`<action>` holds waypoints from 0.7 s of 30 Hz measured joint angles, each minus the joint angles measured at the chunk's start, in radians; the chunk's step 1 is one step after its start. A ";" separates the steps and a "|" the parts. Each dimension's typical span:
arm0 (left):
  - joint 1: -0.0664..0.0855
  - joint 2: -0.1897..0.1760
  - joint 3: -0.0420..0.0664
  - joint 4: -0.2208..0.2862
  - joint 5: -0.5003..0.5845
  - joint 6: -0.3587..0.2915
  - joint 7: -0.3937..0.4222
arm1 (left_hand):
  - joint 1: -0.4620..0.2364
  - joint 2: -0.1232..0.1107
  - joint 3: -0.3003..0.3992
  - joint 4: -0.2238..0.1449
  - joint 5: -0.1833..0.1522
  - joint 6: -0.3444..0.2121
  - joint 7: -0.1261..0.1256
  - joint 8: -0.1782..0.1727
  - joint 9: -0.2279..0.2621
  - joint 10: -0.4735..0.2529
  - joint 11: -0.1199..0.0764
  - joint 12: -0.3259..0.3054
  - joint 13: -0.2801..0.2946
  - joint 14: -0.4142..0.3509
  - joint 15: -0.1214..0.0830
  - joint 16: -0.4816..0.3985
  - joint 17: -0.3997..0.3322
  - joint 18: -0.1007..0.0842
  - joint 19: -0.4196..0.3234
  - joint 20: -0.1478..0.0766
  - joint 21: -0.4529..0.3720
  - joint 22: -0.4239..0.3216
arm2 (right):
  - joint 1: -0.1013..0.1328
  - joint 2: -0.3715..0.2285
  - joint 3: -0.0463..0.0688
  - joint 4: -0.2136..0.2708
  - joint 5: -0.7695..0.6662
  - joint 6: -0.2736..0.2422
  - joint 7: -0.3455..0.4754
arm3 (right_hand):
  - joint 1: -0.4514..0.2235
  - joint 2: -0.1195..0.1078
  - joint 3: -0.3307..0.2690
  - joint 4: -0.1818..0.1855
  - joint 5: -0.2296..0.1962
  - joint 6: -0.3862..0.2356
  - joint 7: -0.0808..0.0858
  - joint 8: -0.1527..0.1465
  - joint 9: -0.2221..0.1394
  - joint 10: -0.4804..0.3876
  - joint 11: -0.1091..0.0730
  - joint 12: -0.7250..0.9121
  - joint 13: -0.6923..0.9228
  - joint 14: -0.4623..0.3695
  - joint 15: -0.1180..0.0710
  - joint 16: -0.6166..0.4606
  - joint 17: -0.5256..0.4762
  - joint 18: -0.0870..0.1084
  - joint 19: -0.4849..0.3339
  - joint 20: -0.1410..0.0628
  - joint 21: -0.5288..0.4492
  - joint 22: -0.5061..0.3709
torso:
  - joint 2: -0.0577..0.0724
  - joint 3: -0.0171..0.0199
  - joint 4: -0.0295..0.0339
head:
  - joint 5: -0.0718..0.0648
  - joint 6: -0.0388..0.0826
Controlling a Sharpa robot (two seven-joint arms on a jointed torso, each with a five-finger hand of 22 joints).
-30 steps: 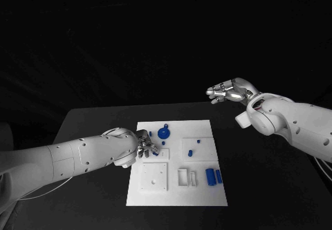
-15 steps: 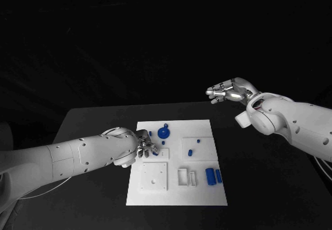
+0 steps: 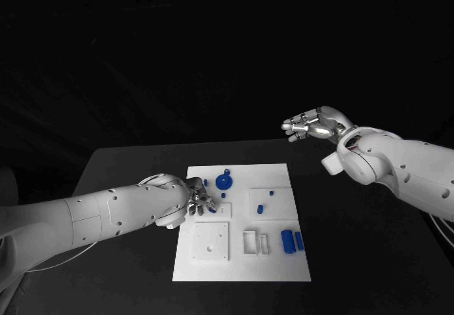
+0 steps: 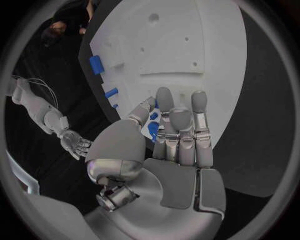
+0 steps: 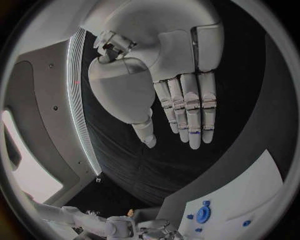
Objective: Assemble the parts on the task board
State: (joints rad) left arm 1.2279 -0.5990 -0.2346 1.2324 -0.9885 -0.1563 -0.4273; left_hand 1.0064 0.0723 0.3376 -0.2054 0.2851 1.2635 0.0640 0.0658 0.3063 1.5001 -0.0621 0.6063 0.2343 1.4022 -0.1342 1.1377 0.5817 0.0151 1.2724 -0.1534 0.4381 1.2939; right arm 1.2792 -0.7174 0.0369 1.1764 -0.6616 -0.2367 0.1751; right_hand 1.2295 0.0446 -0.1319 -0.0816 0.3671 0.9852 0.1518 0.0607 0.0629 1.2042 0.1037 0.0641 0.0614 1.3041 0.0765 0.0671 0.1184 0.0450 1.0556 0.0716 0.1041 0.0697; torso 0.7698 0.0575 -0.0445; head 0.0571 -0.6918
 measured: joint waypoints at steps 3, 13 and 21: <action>0.000 0.000 0.000 -0.001 -0.003 0.006 -0.001 | 0.000 0.000 -0.002 0.012 0.000 0.000 0.000 0.000 0.019 0.000 0.000 0.004 0.002 0.000 0.000 0.000 0.000 0.000 0.004 0.003 -0.007 0.008 | 0.000 0.001 0.000 0.000 0.000 0.000 0.000 | 0.000 0.000 0.000 0.000 0.000 0.000 0.000 0.000 0.000 -0.004 0.004 0.000 0.000 -0.003 0.003 0.000 0.000 0.000 0.000 0.000 0.000 0.000 | 0.000 0.0002 -0.0002 | -0.001 0.000; 0.001 0.000 0.001 -0.001 -0.011 0.029 -0.002 | -0.012 0.012 -0.002 0.024 0.012 0.002 -0.002 0.001 0.047 0.000 0.000 0.009 0.006 0.000 0.000 0.009 0.000 0.000 0.011 0.004 -0.021 0.014 | 0.000 0.004 0.000 -0.003 0.000 0.009 -0.004 | -0.011 -0.003 -0.006 0.006 -0.003 -0.011 0.004 0.000 0.000 -0.018 0.011 0.000 0.000 -0.036 0.014 0.000 -0.007 0.000 -0.028 0.015 -0.012 -0.001 | 0.000 0.0007 -0.0003 | -0.003 -0.001; 0.002 0.000 0.001 -0.001 -0.015 0.039 -0.001 | -0.015 0.014 -0.002 0.024 0.035 0.003 -0.003 0.001 0.035 0.000 0.000 0.009 0.007 0.000 0.001 0.009 0.000 0.000 0.014 0.007 -0.034 0.014 | 0.000 0.005 0.000 -0.004 0.000 0.013 -0.005 | -0.011 -0.003 -0.010 0.010 -0.003 -0.019 0.005 0.000 0.000 -0.018 0.011 0.000 0.000 -0.050 0.018 0.000 -0.010 0.000 -0.038 0.020 -0.012 -0.001 | 0.000 0.0006 0.0000 | -0.005 0.000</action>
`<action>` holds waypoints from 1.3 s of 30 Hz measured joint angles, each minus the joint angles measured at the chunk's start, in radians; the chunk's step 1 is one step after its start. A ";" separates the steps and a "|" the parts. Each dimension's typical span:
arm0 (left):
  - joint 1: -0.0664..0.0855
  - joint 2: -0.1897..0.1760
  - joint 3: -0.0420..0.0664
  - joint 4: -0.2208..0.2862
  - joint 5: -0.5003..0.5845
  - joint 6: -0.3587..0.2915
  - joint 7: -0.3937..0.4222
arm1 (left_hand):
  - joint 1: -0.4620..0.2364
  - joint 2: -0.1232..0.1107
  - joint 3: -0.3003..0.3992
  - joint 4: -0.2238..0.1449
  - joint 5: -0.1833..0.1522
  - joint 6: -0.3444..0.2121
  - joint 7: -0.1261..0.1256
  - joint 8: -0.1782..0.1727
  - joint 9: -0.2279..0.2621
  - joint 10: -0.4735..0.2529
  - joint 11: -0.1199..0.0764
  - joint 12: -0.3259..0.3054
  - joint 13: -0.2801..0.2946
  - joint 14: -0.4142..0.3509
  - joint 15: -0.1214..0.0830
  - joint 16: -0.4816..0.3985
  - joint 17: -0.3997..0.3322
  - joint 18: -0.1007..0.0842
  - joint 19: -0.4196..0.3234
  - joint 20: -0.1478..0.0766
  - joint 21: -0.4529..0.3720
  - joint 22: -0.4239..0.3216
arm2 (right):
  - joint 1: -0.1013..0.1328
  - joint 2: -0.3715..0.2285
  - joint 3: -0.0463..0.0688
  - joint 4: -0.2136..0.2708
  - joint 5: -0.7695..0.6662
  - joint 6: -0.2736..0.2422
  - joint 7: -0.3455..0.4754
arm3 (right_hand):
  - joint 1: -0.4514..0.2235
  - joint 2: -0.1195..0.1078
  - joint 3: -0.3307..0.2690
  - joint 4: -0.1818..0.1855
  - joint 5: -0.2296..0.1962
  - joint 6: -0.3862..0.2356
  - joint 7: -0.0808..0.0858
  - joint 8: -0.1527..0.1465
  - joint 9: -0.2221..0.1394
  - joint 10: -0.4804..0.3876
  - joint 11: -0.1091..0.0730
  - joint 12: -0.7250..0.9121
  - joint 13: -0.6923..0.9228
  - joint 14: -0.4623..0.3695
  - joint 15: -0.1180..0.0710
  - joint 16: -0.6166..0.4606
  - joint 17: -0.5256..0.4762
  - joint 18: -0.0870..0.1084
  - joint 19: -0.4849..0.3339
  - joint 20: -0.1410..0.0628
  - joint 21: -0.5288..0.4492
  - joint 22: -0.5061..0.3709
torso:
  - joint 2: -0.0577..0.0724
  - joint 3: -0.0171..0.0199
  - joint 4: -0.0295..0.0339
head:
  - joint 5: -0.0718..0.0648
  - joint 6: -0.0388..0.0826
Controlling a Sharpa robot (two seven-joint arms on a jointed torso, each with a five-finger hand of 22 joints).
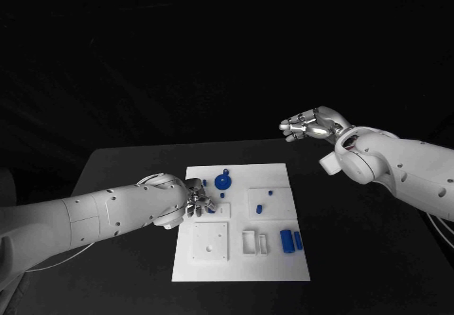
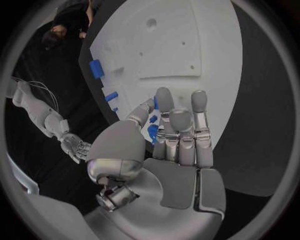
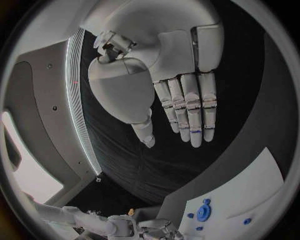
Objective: Assemble the parts on the task board
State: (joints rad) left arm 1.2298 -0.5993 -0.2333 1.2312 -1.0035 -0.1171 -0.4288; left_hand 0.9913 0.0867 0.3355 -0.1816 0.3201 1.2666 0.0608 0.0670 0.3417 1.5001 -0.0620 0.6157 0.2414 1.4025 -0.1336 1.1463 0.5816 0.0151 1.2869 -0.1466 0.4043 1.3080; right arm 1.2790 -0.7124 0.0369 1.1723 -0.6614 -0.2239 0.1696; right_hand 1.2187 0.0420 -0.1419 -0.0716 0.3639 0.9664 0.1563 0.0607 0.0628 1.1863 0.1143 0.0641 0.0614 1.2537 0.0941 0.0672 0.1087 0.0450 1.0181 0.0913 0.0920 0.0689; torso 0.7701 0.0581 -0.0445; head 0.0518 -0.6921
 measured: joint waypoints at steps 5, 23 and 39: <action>0.000 0.000 0.000 0.000 -0.001 0.001 0.000 | -0.006 -0.001 0.000 0.000 -0.002 0.000 0.000 0.000 -0.004 0.000 0.000 0.000 -0.001 0.000 0.000 0.000 -0.003 0.000 0.003 -0.003 -0.004 0.000 | 0.000 0.001 0.000 0.000 0.000 0.001 -0.001 | 0.000 0.000 -0.001 0.001 0.000 -0.002 0.002 0.000 0.000 -0.004 0.004 0.000 0.000 -0.002 -0.001 0.000 0.000 0.000 0.000 0.000 0.000 0.000 | 0.000 -0.0004 -0.0001 | -0.001 0.001; -0.009 0.012 -0.006 -0.002 -0.002 0.003 -0.001 | -0.006 -0.012 -0.104 0.114 -0.248 0.198 -0.109 0.008 -0.006 -0.034 -0.034 0.000 -0.010 -0.004 -0.004 0.000 -0.009 0.000 0.019 -0.005 -0.023 0.000 | 0.000 0.005 0.000 -0.002 0.001 0.003 -0.002 | -0.011 -0.011 -0.009 0.010 0.009 -0.014 0.006 0.000 0.000 -0.007 0.007 0.000 0.000 -0.013 0.003 0.000 -0.001 0.000 -0.011 0.004 -0.004 0.000 | 0.000 -0.0004 -0.0004 | -0.007 0.000; -0.009 0.005 -0.006 -0.009 -0.001 0.001 -0.009 | -0.060 -0.107 -0.148 0.197 -0.267 0.198 -0.109 0.008 -0.009 -0.034 -0.034 -0.002 -0.020 -0.004 -0.004 -0.004 -0.012 0.000 0.019 -0.005 -0.028 0.000 | -0.001 0.004 0.000 -0.002 0.000 0.003 -0.002 | -0.013 -0.013 -0.022 0.022 0.016 -0.033 0.008 0.000 0.000 -0.020 0.008 0.000 0.000 -0.036 0.011 0.000 -0.009 0.000 -0.032 0.011 -0.007 0.000 | -0.001 -0.0009 0.0002 | -0.015 0.004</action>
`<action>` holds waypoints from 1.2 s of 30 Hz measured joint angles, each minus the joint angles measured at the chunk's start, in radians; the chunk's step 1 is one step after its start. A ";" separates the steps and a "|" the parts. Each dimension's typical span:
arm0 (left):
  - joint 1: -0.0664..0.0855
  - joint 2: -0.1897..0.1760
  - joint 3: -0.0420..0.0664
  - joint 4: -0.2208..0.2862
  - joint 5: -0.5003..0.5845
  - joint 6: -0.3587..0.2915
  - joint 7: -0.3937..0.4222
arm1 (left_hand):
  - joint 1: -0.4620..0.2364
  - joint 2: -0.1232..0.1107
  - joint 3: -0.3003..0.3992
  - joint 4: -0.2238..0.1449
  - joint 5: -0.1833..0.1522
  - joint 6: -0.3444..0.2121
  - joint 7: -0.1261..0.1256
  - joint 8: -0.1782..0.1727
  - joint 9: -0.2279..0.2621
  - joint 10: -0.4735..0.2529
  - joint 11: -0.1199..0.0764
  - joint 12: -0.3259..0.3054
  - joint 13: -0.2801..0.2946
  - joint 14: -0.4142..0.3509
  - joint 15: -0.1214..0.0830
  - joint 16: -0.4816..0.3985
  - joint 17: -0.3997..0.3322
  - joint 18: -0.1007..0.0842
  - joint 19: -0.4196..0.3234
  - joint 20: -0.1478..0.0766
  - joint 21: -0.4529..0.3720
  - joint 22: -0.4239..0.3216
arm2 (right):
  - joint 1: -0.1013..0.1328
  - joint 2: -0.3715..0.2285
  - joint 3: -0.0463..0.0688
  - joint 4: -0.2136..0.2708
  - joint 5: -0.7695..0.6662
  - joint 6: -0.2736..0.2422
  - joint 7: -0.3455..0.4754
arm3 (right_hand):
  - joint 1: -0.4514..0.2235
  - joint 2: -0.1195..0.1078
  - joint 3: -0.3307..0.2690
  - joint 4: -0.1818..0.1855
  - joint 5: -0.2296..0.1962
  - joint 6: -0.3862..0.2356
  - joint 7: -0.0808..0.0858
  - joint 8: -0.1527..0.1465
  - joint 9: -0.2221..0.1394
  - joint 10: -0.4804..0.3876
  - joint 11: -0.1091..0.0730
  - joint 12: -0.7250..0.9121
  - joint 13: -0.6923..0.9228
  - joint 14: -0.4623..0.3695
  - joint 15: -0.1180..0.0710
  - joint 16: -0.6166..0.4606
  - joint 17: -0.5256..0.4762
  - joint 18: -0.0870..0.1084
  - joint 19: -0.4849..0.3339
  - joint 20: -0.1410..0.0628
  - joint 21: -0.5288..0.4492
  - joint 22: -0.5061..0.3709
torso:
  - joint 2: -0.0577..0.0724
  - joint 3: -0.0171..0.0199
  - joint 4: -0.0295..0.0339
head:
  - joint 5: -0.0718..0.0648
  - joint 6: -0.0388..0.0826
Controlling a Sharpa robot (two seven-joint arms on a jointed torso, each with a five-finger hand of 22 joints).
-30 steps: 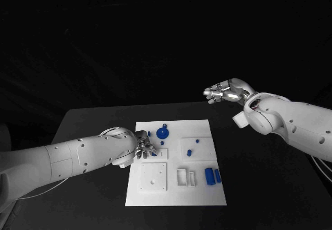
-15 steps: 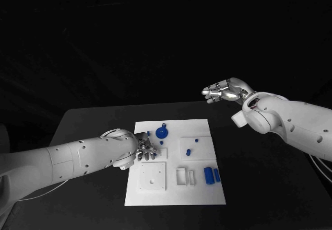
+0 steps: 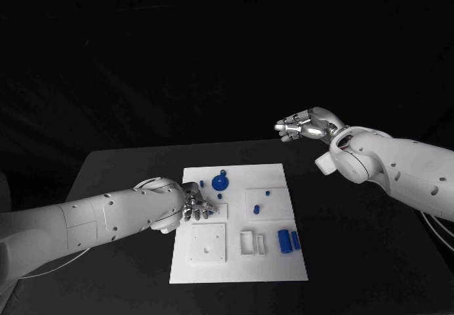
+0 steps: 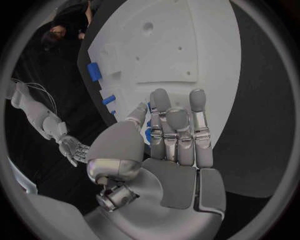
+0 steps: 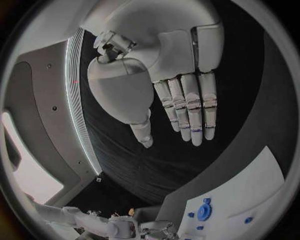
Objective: Assemble the parts on the task board
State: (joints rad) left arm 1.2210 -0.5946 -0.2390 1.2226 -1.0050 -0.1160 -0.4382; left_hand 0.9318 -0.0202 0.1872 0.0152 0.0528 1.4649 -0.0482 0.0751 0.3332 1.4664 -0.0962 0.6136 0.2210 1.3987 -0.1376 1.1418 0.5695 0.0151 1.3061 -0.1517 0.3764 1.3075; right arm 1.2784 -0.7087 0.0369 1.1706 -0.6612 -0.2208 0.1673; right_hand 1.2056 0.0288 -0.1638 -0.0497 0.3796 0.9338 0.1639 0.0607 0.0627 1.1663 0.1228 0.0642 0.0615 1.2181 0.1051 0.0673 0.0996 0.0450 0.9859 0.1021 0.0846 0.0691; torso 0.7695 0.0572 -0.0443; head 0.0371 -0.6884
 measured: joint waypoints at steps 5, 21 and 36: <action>0.000 -0.008 0.000 0.003 0.005 -0.004 0.000 | -0.009 -0.100 -0.032 0.100 0.000 0.000 0.000 -0.006 -0.006 0.000 0.000 -0.027 -0.017 -0.010 -0.001 -0.021 -0.007 0.000 0.000 0.000 -0.011 0.000 | -0.001 0.000 0.000 -0.001 0.000 0.000 0.000 | 0.000 0.000 -0.003 0.003 0.000 -0.012 0.004 0.000 0.000 -0.007 0.004 0.000 0.000 -0.012 0.005 0.000 -0.003 0.000 -0.008 0.008 -0.004 0.000 | 0.000 -0.0008 0.0004 | -0.001 0.004; 0.029 -0.054 0.067 0.025 0.073 0.000 0.004 | 0.129 0.013 -0.250 0.081 0.035 -0.169 0.060 -0.006 -0.110 0.000 0.032 -0.132 -0.060 -0.043 0.022 -0.082 -0.052 0.000 -0.014 0.018 -0.098 -0.002 | -0.003 -0.001 0.000 -0.008 0.001 0.000 0.000 | -0.004 -0.004 -0.002 0.009 0.000 -0.020 0.005 0.000 0.000 -0.016 0.006 0.000 0.000 -0.016 0.009 0.000 -0.005 0.000 -0.016 0.009 -0.004 0.000 | 0.000 -0.0010 0.0006 | 0.000 0.015; 0.132 -0.003 0.083 -0.142 0.106 0.030 -0.001 | 0.132 0.063 -0.315 0.020 0.211 -0.270 0.095 -0.006 -0.171 0.000 0.050 -0.240 -0.076 -0.066 0.045 -0.131 -0.112 0.000 -0.004 0.036 -0.201 -0.014 | -0.004 0.004 0.000 -0.016 0.003 0.000 0.000 | -0.004 -0.004 0.000 0.011 0.000 -0.020 0.005 0.000 0.000 -0.016 0.006 0.000 0.000 -0.016 0.009 0.000 -0.006 0.000 -0.020 0.012 -0.004 0.000 | 0.001 -0.0002 -0.0015 | 0.014 0.025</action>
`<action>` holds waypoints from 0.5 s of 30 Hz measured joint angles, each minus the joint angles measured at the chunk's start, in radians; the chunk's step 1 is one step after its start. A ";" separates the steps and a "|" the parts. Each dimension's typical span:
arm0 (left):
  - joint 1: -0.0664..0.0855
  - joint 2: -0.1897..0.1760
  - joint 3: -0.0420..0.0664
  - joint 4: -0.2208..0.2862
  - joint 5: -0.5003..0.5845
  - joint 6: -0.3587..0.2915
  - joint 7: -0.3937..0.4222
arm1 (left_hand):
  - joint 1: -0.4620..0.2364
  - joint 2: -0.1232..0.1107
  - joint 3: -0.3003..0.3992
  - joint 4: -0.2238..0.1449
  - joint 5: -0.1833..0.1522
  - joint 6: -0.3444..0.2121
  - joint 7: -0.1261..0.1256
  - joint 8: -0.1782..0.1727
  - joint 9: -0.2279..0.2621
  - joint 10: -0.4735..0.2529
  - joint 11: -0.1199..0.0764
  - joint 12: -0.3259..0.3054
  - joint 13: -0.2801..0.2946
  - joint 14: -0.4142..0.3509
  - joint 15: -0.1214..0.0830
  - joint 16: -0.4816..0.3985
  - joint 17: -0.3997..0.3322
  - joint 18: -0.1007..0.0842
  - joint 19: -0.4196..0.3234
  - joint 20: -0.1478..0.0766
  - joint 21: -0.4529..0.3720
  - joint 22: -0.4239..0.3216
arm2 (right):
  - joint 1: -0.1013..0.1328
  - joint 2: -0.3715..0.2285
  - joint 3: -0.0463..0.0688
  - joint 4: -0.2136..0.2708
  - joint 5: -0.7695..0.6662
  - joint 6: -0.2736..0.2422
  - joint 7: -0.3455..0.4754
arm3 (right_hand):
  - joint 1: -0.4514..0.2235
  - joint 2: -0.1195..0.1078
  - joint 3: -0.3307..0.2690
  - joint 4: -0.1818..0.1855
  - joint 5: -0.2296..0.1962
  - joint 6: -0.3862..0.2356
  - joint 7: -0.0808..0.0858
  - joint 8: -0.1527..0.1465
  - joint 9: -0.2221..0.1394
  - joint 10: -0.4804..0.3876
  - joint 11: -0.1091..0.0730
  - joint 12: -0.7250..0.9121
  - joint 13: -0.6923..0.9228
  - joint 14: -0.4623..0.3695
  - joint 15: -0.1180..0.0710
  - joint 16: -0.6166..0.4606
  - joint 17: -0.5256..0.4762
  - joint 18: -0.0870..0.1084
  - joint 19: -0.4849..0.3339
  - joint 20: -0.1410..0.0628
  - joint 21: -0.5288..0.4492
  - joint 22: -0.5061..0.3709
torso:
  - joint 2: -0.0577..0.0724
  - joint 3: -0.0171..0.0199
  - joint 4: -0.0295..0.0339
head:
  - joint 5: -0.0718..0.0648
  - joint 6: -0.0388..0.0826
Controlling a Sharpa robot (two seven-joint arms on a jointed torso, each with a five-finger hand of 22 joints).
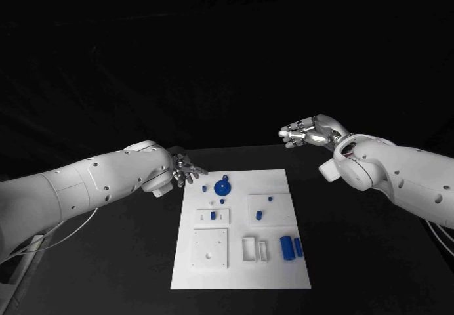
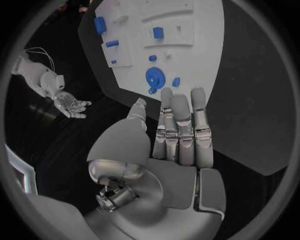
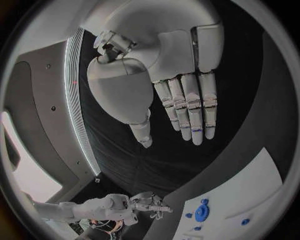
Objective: Assemble the parts on the task board
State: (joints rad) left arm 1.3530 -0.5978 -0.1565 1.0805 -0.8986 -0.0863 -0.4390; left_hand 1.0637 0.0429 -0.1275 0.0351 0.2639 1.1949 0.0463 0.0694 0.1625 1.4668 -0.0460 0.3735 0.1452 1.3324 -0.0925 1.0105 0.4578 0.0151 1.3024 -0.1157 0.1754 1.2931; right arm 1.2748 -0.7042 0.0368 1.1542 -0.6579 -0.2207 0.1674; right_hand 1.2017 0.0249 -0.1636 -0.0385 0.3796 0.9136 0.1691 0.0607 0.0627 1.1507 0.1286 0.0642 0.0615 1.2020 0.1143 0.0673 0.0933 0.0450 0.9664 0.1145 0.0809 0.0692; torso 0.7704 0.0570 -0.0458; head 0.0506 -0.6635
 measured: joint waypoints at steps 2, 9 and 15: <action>0.004 0.018 0.000 -0.034 0.000 0.013 0.000 | -0.008 -0.008 0.003 0.017 0.000 -0.003 0.003 0.000 0.000 0.000 0.000 -0.006 0.000 -0.004 0.004 0.000 -0.003 0.000 0.002 0.002 -0.012 0.000 | 0.000 0.001 0.000 -0.001 0.000 0.000 0.000 | 0.000 0.000 0.000 0.000 0.000 0.000 0.000 0.000 0.000 0.000 0.000 0.000 0.000 0.000 0.000 0.000 0.000 0.000 0.000 0.000 0.000 0.000 | 0.000 0.0000 -0.0007 | 0.000 0.000; 0.016 0.068 0.001 -0.134 -0.009 0.077 -0.002 | -0.013 -0.013 0.023 0.038 0.000 -0.004 0.004 0.000 0.004 0.000 0.000 -0.015 0.005 -0.009 0.001 0.000 -0.009 0.000 0.007 0.007 -0.038 0.012 | 0.000 0.004 0.000 -0.002 0.000 0.000 0.000 | 0.000 0.000 0.000 0.000 0.000 0.000 0.000 0.000 0.000 0.000 0.000 0.000 0.000 -0.003 -0.003 0.000 0.000 0.000 0.000 0.000 0.000 0.000 | 0.002 0.0003 -0.0020 | 0.000 -0.001; 0.018 0.115 0.000 -0.211 -0.019 0.146 -0.003 | -0.017 0.003 0.014 0.029 -0.014 -0.034 0.009 0.000 -0.003 0.000 0.007 -0.027 0.005 -0.018 0.011 -0.002 -0.016 0.000 0.007 0.007 -0.062 0.015 | -0.001 0.008 0.000 -0.002 0.001 0.000 -0.001 | 0.000 0.000 0.000 0.000 0.004 -0.002 0.002 0.000 0.000 0.000 0.000 0.000 0.000 -0.003 -0.003 0.000 -0.001 0.000 0.000 0.000 0.000 0.000 | 0.003 0.0003 -0.0025 | 0.001 0.001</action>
State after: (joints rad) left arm 1.3712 -0.4826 -0.1566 0.8698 -0.9178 0.0599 -0.4415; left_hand 1.0466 0.0455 -0.1131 0.0643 0.2504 1.1606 0.0552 0.0694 0.1594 1.4668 -0.0390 0.3466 0.1502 1.3143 -0.0818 1.0089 0.4414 0.0151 1.3095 -0.1087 0.1137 1.3081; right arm 1.2742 -0.6965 0.0368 1.1519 -0.6573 -0.2206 0.1669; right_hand 1.2017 0.0249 -0.1636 -0.0386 0.3835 0.9115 0.1713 0.0607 0.0627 1.1507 0.1287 0.0642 0.0615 1.1986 0.1108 0.0673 0.0924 0.0450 0.9664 0.1145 0.0810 0.0693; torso 0.7735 0.0573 -0.0483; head 0.0515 -0.6625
